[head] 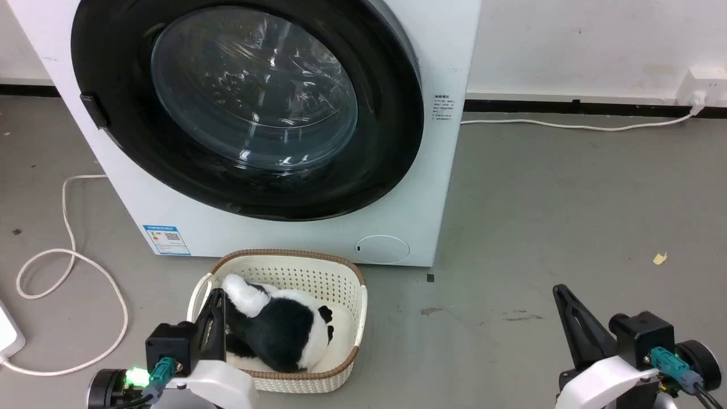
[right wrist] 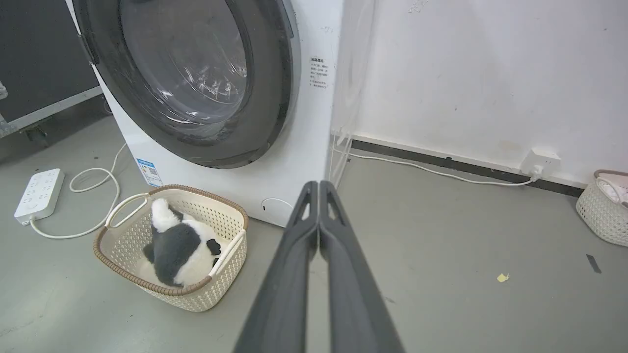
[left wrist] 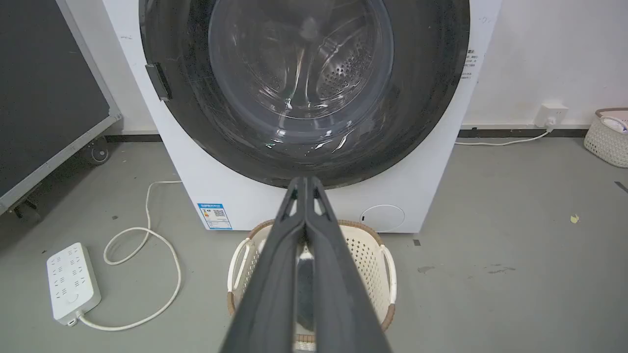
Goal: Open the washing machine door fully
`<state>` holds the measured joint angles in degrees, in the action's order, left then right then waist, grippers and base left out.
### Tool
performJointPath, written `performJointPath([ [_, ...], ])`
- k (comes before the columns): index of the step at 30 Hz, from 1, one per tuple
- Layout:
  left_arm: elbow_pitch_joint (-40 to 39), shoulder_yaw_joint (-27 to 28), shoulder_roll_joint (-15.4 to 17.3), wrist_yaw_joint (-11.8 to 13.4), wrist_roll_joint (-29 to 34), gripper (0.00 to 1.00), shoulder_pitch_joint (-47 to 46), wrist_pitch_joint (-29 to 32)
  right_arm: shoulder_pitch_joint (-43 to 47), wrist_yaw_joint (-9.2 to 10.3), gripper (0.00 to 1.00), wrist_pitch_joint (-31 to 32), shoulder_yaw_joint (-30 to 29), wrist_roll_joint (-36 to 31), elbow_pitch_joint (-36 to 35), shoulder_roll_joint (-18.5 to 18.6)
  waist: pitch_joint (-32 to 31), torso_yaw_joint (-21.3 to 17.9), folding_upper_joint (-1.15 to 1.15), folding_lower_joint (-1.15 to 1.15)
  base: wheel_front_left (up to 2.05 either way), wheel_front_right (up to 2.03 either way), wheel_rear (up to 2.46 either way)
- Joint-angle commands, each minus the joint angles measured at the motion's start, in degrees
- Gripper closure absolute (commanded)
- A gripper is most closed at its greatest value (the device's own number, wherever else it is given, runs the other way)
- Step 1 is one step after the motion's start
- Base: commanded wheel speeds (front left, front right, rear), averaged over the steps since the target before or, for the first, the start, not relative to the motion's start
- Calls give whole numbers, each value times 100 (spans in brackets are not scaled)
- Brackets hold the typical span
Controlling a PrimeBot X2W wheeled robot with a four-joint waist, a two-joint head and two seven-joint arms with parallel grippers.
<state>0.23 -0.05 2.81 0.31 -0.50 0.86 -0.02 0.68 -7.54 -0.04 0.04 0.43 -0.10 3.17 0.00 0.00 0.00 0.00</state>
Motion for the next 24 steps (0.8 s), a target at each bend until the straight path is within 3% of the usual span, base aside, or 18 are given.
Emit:
performJointPath([
  [1, -23, 5, 7, -31, 50, 100, -86, 2, -68, 5, 100, 4, -4, -43, 10, -29, 0, 0, 0, 0, 0, 0, 0],
  [24, -23, 5, 7, -31, 50, 100, -86, 2, -68, 5, 100, 4, -4, -43, 10, -29, 0, 0, 0, 0, 0, 0, 0],
])
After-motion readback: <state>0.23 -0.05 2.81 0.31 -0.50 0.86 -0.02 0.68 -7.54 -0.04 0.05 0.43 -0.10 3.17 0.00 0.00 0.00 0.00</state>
